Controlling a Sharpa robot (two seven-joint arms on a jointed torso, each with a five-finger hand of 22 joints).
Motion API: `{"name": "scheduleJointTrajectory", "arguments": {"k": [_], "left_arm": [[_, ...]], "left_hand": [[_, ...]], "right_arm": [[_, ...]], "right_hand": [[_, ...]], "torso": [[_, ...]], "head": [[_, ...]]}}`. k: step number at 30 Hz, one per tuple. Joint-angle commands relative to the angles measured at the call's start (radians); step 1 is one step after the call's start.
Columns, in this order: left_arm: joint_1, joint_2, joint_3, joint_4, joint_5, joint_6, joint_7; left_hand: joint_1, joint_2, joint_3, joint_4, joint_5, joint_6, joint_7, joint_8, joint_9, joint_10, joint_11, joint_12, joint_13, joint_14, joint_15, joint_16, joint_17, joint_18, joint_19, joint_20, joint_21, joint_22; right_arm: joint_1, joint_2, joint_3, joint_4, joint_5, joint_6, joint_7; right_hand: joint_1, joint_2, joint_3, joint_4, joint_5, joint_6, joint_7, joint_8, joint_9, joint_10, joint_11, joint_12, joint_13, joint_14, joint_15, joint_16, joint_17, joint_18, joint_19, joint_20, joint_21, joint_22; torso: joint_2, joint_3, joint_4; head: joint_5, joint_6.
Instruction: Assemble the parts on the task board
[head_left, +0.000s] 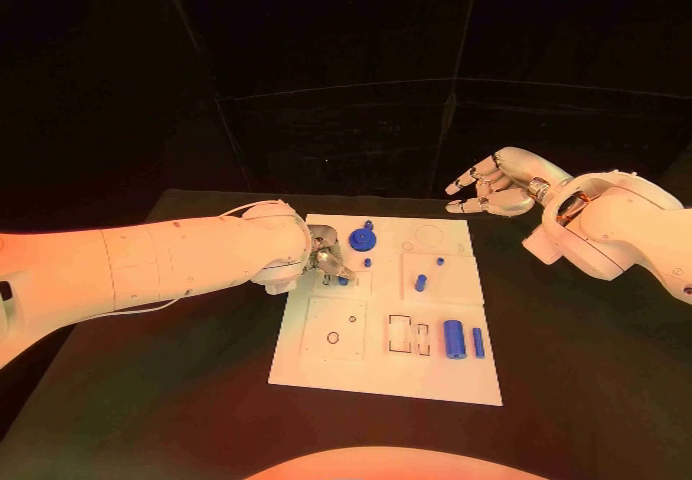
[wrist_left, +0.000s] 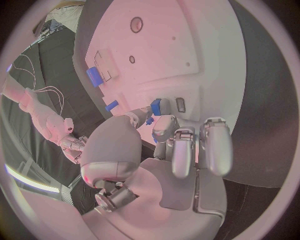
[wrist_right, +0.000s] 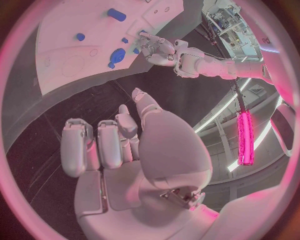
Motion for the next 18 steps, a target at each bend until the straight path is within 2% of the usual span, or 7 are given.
{"name": "scheduleJointTrajectory", "arguments": {"k": [1,10,16,18], "left_arm": [[0.001,0.002,0.0,-0.002,0.004,0.014,0.0],[0.001,0.003,0.0,-0.01,0.004,0.008,0.0],[0.001,-0.001,0.001,-0.007,0.003,-0.005,0.001],[0.002,-0.006,0.002,-0.002,0.003,-0.01,0.001]], "left_hand": [[-0.021,-0.004,-0.027,0.013,-0.005,0.011,0.0,-0.004,-0.002,0.01,-0.001,0.008,0.003,0.107,-0.005,0.003,0.263,-0.018,0.003,-0.006,-0.001,0.004],[-0.059,-0.008,-0.151,0.068,-0.008,0.021,-0.001,-0.011,-0.008,0.012,-0.001,0.01,0.007,0.107,-0.006,0.003,0.263,-0.019,0.004,-0.006,-0.003,0.006],[-0.049,-0.015,-0.246,0.1,-0.009,0.024,-0.003,-0.014,-0.021,0.012,-0.003,0.009,0.009,0.107,-0.008,0.003,0.263,-0.019,0.004,-0.008,-0.004,0.008],[-0.041,-0.011,-0.273,0.111,-0.022,0.025,-0.004,-0.014,-0.025,0.013,-0.003,0.009,0.01,0.107,-0.008,0.003,0.263,-0.019,0.005,-0.009,-0.004,0.01]], "right_arm": [[0.002,0.001,0.001,0.001,0.002,0.007,0.003],[0.002,0.001,0.001,0.001,0.002,0.007,0.004],[0.002,0.001,0.001,0.001,0.002,0.006,0.004],[0.002,0.001,0.001,0.0,0.002,0.006,0.004]], "right_hand": [[-0.003,-0.001,-0.003,0.007,0.002,0.002,0.001,0.004,-0.002,-0.004,-0.001,-0.007,-0.002,0.038,-0.008,-0.006,-0.003,0.007,-0.009,0.001,-0.005,0.05],[-0.016,-0.008,-0.012,0.016,-0.006,0.001,0.001,0.003,-0.002,-0.011,0.0,-0.02,-0.014,0.036,-0.008,-0.015,-0.012,0.009,-0.015,0.002,-0.012,0.04],[-0.018,-0.009,-0.014,0.017,-0.006,0.001,0.0,0.003,-0.002,-0.011,0.0,-0.02,-0.014,0.036,-0.008,-0.016,-0.013,0.01,-0.016,0.002,-0.013,0.04],[-0.018,-0.009,-0.014,0.017,-0.006,0.001,0.0,0.003,-0.002,-0.011,0.0,-0.02,-0.014,0.036,-0.008,-0.016,-0.013,0.01,-0.016,0.002,-0.013,0.039]], "torso": [[0.0,0.0006,0.0003],[0.0,-0.0001,0.0],[0.0,-0.0004,-0.0001],[0.0,-0.0006,0.0003]], "head": [[-0.001,0.0],[0.0,0.0],[-0.001,0.0],[-0.001,0.001]]}}
